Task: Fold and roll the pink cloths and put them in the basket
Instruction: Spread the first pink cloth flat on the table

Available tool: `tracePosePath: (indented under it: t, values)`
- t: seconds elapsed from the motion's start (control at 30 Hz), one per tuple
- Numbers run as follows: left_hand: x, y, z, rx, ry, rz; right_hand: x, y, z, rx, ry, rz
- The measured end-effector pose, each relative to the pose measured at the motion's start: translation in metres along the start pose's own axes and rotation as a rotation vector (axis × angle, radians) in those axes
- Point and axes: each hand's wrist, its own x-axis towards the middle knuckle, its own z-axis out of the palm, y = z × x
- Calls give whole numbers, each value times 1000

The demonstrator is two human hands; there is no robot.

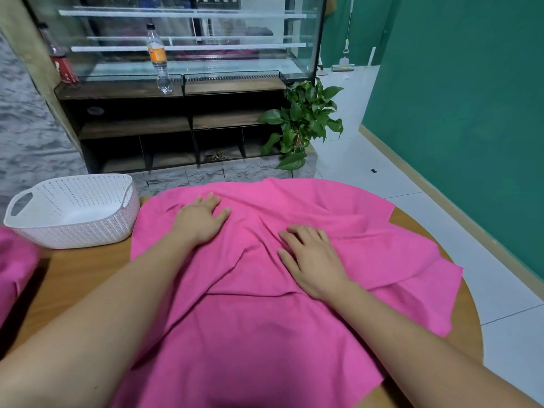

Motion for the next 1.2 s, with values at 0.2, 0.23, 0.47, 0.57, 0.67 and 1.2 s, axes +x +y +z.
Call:
tracePosePath:
  t: [0.2,0.23,0.47,0.57,0.67,1.2]
  values:
    - [31,-9,-9,16,-85,-88,-30,-6,-7,-18,109,-100]
    - [35,-10,-9,18,-89,-96,-37,-7,-8,-16,102,-91]
    - [35,27,-4,29,97,-17,-60,-19,-12,-1,42,-82]
    - [31,66,-1,-36,203,163,-58,-19,-17,13,60,-121]
    - [36,105,0,-69,190,355,-61,-22,-14,33,36,-158]
    - [68,238,34,168,-125,501,-66,-23,-15,76,189,-141]
